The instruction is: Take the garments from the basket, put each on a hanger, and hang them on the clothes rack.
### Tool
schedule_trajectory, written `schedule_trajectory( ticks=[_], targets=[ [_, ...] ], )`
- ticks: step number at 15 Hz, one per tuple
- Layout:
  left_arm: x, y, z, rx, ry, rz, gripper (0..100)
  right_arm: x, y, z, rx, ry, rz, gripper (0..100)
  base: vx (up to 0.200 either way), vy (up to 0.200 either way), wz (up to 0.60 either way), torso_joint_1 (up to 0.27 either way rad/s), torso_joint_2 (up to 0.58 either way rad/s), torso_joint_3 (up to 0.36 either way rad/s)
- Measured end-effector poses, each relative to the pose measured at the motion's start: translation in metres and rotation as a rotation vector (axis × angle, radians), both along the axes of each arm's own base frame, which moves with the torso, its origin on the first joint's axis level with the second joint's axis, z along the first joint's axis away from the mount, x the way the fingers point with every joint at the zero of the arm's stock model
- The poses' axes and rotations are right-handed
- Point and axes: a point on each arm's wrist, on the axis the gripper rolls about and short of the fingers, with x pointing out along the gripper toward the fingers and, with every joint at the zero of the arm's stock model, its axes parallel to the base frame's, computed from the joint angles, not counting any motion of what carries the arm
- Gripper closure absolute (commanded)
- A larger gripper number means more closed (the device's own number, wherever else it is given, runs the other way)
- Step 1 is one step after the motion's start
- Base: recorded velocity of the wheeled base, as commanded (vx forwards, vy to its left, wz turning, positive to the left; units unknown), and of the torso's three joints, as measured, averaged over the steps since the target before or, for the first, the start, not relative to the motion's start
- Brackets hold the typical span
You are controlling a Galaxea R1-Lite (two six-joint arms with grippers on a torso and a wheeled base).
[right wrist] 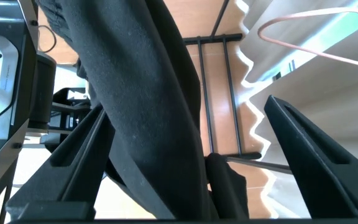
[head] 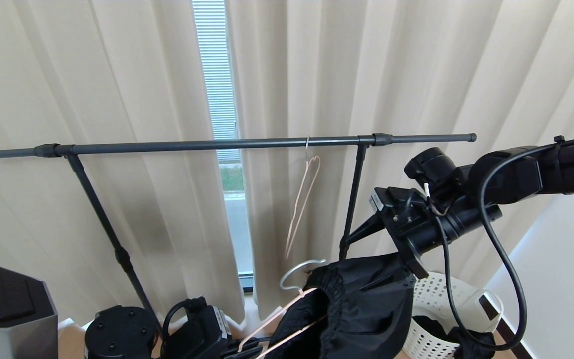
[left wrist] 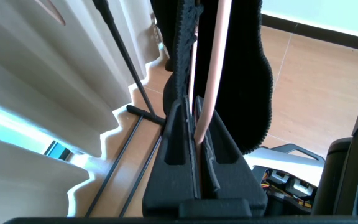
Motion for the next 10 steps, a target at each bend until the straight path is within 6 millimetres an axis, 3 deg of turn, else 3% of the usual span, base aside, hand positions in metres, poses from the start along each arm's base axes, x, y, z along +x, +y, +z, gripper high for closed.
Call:
schedule_trajectory(
  ticks=[6, 7, 10],
  targets=[
    [0.0002, 0.0003, 0.0, 0.0, 0.0, 0.003, 100, 0.0017, 0.0008, -0.0046, -0.004, 0.014, -0.001, 0, 0.0, 0.0, 0.0, 0.0, 0.0, 0.0],
    [0.0002, 0.0003, 0.0, 0.0, 0.0, 0.003, 100, 0.0019, 0.0008, -0.0051, -0.005, 0.015, -0.001, 100, 0.0, 0.0, 0.0, 0.0, 0.0, 0.0],
    [0.0002, 0.0003, 0.0, 0.001, 0.0, 0.003, 100, 0.002, 0.0008, -0.0055, -0.006, 0.021, -0.004, 100, 0.0, 0.0, 0.0, 0.0, 0.0, 0.0]
  ],
)
